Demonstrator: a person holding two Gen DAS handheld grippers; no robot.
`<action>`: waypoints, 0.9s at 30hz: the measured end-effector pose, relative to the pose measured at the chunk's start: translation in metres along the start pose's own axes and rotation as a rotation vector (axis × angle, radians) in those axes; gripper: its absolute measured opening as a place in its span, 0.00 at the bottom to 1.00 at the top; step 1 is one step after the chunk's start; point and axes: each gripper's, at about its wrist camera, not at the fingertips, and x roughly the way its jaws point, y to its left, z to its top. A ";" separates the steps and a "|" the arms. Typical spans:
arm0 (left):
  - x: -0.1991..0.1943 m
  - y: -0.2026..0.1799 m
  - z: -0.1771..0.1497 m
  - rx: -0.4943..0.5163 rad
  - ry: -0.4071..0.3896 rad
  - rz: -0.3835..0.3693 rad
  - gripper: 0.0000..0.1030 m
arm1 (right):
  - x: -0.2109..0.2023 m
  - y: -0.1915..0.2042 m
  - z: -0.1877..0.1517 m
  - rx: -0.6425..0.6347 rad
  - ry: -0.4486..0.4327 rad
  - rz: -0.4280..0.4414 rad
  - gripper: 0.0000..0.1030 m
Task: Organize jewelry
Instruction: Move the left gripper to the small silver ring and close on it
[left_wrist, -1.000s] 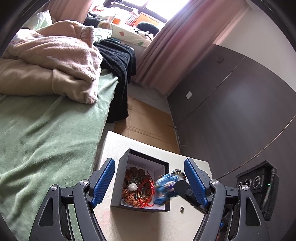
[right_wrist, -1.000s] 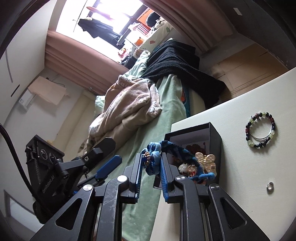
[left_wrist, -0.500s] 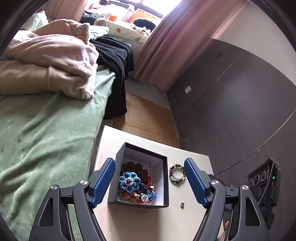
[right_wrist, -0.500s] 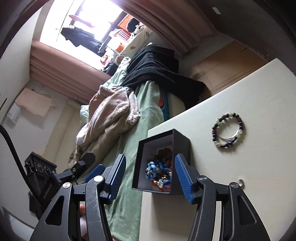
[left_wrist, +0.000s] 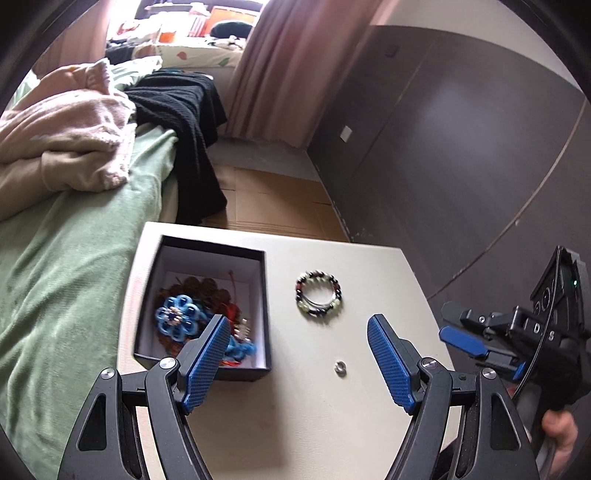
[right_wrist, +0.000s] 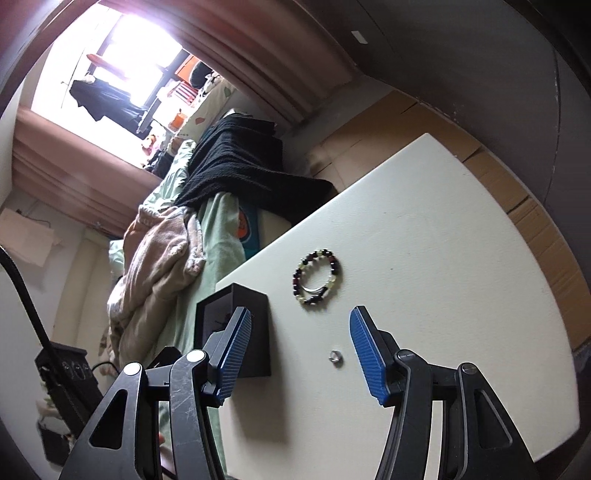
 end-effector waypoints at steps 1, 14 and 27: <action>0.002 -0.006 -0.003 0.014 0.001 0.002 0.75 | -0.003 -0.005 0.000 0.010 0.000 -0.005 0.55; 0.049 -0.065 -0.037 0.191 0.062 0.064 0.75 | -0.032 -0.045 0.006 0.042 -0.003 -0.119 0.55; 0.105 -0.085 -0.065 0.278 0.187 0.131 0.61 | -0.063 -0.075 0.019 0.116 -0.074 -0.159 0.55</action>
